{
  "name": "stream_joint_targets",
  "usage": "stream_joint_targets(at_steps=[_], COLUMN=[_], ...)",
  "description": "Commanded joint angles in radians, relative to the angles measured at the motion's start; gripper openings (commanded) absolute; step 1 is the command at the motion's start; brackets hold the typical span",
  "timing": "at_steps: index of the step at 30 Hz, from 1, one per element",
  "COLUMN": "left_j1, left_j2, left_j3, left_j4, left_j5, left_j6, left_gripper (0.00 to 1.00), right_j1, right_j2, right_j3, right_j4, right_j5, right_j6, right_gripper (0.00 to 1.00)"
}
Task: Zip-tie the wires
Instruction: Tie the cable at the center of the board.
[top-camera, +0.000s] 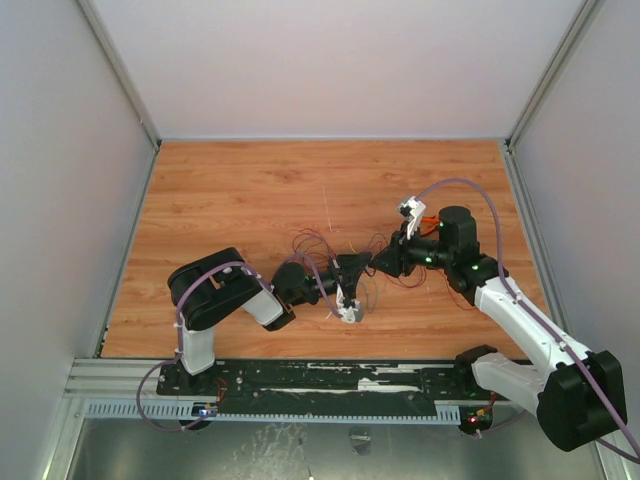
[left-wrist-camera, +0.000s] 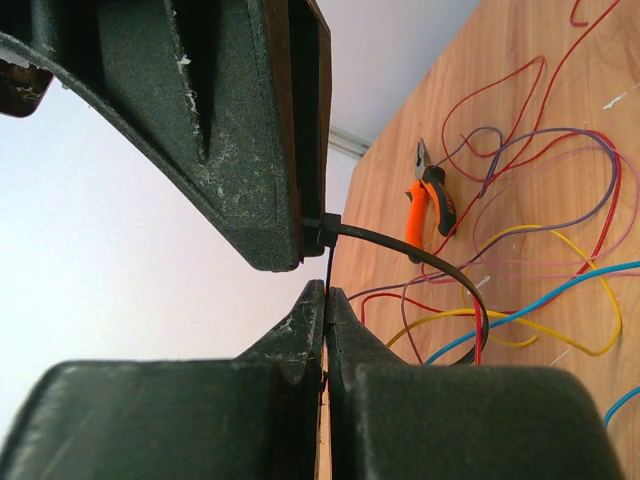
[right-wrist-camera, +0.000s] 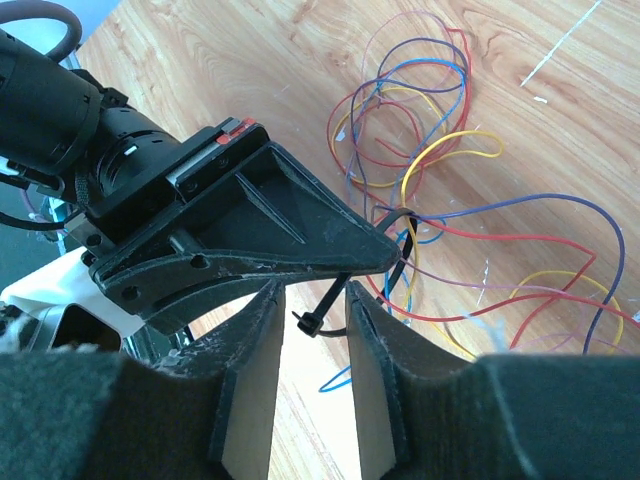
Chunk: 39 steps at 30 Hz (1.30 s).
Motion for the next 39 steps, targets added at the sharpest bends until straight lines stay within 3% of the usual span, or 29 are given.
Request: stream_joint_targets(at_steps=[1, 9, 18, 26, 32, 39], left_j1=[0.008, 0.008, 0.008, 0.008, 0.008, 0.008], left_j2=[-0.001, 0.004, 0.005, 0.008, 0.01, 0.01], left_j3=[0.012, 0.014, 0.013, 0.014, 0.015, 0.012], left_j4=[0.054, 0.066, 0.076, 0.076, 0.078, 0.087], left_j5=[0.013, 0.009, 0.007, 0.007, 0.007, 0.003], left_j6=[-0.018, -0.027, -0.035, -0.035, -0.036, -0.042], left_gripper=[0.0, 0.0, 0.0, 0.0, 0.0, 0.0], right_j1=[0.012, 0.013, 0.014, 0.013, 0.015, 0.015], right_j2=[-0.015, -0.018, -0.019, -0.021, -0.021, -0.019], right_j3=[-0.013, -0.021, -0.021, -0.015, -0.015, -0.004], right_j4=[0.006, 0.01, 0.018, 0.038, 0.047, 0.079], right_j5=[0.013, 0.019, 0.025, 0.023, 0.02, 0.038], right_j6=[-0.001, 0.004, 0.011, 0.037, 0.053, 0.096], right_gripper=[0.32, 0.31, 0.22, 0.26, 0.0, 0.0])
